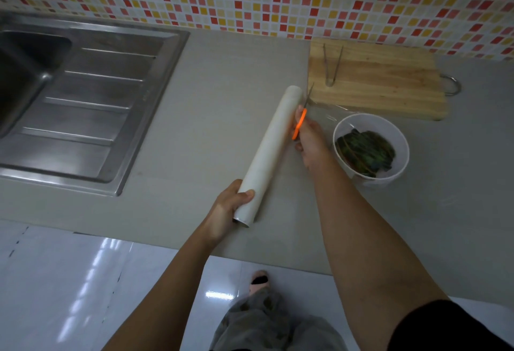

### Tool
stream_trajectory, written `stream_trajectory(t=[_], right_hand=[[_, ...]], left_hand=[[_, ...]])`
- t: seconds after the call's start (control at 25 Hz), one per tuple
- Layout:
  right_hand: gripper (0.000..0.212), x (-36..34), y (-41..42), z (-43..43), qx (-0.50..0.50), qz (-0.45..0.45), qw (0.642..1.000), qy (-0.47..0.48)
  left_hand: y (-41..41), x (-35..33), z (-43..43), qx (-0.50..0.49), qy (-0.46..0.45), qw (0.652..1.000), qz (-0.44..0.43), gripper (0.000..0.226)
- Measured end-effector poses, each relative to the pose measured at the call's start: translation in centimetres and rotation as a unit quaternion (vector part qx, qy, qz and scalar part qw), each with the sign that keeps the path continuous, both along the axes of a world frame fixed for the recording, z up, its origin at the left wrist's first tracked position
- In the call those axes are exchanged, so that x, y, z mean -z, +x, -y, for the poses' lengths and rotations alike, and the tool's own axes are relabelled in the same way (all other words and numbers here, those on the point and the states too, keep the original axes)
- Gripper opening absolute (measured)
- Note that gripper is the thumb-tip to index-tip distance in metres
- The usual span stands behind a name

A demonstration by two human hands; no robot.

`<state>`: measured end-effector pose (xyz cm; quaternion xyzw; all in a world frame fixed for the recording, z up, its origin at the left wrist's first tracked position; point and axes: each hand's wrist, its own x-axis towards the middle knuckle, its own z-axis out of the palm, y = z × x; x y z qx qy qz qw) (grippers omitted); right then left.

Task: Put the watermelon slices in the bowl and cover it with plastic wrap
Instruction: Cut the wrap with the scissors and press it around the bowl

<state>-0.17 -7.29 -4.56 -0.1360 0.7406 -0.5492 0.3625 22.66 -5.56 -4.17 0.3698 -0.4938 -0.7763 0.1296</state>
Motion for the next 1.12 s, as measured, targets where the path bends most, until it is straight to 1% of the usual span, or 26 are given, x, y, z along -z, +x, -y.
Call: stream_trajectory(t=[0.16, 0.24, 0.28, 0.36, 0.44, 0.52, 0.64, 0.68, 0.72, 0.8, 0.88, 0.96, 1.04, 1.12], right_hand=[[0.056, 0.5, -0.3, 0.4, 0.011, -0.033, 0.999, 0.02], [0.057, 0.4, -0.4, 0.7, 0.017, -0.046, 0.998, 0.036], [0.057, 0.2, -0.2, 0.7, 0.021, -0.05, 0.998, 0.041], [0.05, 0.0, 0.8, 0.4, 0.027, -0.077, 0.995, 0.062], [0.037, 0.4, 2.6, -1.0, 0.024, -0.145, 0.983, 0.112], [0.03, 0.6, 4.7, -2.8, 0.015, -0.225, 0.962, 0.152], [0.025, 0.0, 6.1, -4.7, -0.02, -0.295, 0.938, 0.183], [0.025, -0.1, 6.3, -5.0, -0.032, -0.307, 0.931, 0.195], [0.025, -0.1, 6.3, -5.1, -0.043, -0.318, 0.924, 0.207], [0.026, -0.2, 6.4, -5.3, -0.059, -0.345, 0.909, 0.225], [0.029, -0.3, 6.6, -5.5, -0.076, -0.383, 0.886, 0.251], [0.03, -0.4, 6.5, -5.8, -0.093, -0.408, 0.866, 0.274], [0.028, -0.3, 6.3, -6.0, -0.101, -0.396, 0.874, 0.264], [0.027, -0.2, 6.4, -6.2, -0.1, -0.375, 0.888, 0.247]], left_hand=[[0.7, -0.4, 0.4, 0.002, -0.002, 1.0, 0.005, 0.054], [1.1, -0.3, 0.6, -0.013, 0.004, 1.0, 0.0, 0.061], [1.3, -0.2, 0.7, -0.024, 0.012, 1.0, -0.006, 0.06], [1.3, -0.1, 1.1, -0.043, 0.023, 0.999, -0.019, 0.048], [0.7, -0.2, 1.7, -0.064, 0.018, 0.998, -0.012, 0.033], [-0.3, -0.5, 2.3, -0.073, -0.001, 0.997, 0.012, 0.032], [-1.6, -0.9, 2.3, -0.082, -0.052, 0.994, 0.056, 0.039], [-1.8, -0.9, 2.2, -0.091, -0.079, 0.99, 0.074, 0.035], [-1.9, -0.8, 2.0, -0.096, -0.116, 0.984, 0.099, 0.027], [-1.8, -0.5, 1.7, -0.074, -0.211, 0.961, 0.162, 0.015], [-1.5, -0.4, 1.6, -0.042, -0.291, 0.934, 0.202, 0.018], [-1.4, -0.5, 1.8, -0.024, -0.327, 0.918, 0.223, 0.022], [-1.2, -0.6, 1.8, -0.006, -0.352, 0.906, 0.234, 0.024], [-1.1, -0.7, 1.5, 0.011, -0.379, 0.891, 0.251, 0.039]])
